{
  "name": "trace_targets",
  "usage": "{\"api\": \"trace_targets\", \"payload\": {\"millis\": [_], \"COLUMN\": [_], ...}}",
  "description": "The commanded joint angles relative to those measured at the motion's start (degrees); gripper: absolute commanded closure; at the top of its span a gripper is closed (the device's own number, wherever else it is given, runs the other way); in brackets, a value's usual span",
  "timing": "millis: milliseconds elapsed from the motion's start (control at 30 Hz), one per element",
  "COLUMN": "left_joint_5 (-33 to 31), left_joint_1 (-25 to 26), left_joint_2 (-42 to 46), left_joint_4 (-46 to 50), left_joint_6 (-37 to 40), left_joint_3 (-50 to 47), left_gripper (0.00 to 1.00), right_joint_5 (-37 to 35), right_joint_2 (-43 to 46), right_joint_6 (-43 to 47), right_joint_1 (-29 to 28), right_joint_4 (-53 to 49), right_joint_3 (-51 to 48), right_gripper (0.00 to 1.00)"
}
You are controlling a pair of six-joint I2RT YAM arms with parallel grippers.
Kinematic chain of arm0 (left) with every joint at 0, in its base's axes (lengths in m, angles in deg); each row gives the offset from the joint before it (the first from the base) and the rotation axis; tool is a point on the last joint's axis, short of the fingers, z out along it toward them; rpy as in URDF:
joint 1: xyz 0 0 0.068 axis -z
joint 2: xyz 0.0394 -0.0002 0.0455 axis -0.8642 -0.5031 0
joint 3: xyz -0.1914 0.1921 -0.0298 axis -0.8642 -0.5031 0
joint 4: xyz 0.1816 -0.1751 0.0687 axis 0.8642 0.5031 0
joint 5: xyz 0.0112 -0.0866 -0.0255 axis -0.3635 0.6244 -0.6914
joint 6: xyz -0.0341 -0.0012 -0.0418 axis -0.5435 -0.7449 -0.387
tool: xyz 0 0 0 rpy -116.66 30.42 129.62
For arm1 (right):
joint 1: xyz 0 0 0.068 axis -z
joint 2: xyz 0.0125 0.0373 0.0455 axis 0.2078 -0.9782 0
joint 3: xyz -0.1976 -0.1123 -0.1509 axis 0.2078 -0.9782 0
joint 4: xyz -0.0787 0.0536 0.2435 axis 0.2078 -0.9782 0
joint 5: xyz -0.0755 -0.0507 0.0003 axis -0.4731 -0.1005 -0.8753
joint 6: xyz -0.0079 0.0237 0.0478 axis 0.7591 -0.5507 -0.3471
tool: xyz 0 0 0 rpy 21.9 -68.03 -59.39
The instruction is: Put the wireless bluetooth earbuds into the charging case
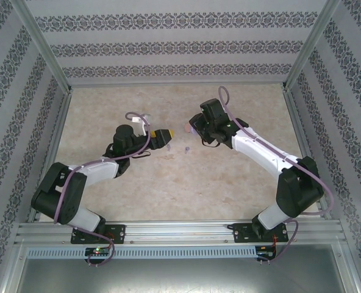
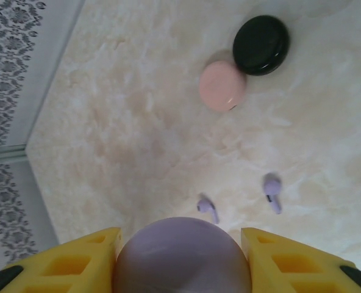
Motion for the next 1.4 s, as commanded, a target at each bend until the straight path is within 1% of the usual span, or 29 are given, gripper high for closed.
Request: {"api": "trace_targets", "payload": {"millis": [0, 200, 333, 433, 633, 767, 1033, 1367], "left_joint_5": [2.19, 0.20, 0.04, -0.20, -1.46, -1.99, -2.07, -1.49], "left_joint_1": [2.19, 4.67, 5.80, 6.43, 6.92, 6.96, 6.90, 7.06], "left_joint_2": [-2.02, -6.05, -8.97, -10.98, -14.06, -15.06, -16.58, -17.28], "left_joint_4": [-7.03, -8.89, -10.76, -11.83, -14.03, -14.52, -15.20, -15.59], "left_joint_6": [0.10, 0.59, 0.13, -0.20, -1.00, -1.12, -1.56, -1.79], "left_joint_3": [2.42, 4.86, 6.56, 7.62, 9.28, 10.09, 11.08, 11.35], "left_gripper": [0.18, 0.26, 0.31, 0.35, 0.39, 0.42, 0.51, 0.68], "right_joint_5": [2.28, 2.11, 2.27, 2.23, 2.13, 2.19, 2.42, 3.05], "right_joint_2": [-1.98, -3.25, -3.89, -3.96, -3.54, -3.37, -3.44, -3.78], "right_joint_6": [-4.80, -6.41, -6.80, -6.97, -6.90, -6.90, -6.87, -7.38], "right_joint_1": [0.10, -1.34, -1.89, -2.24, -2.33, -2.31, -2.33, -2.33], "right_joint_4": [2.65, 3.61, 3.95, 4.14, 4.14, 4.08, 4.62, 5.75], "right_joint_3": [1.55, 2.70, 2.98, 2.90, 2.62, 2.33, 2.01, 1.57], "right_gripper": [0.56, 0.56, 0.56, 0.56, 0.55, 0.56, 0.56, 0.55]}}
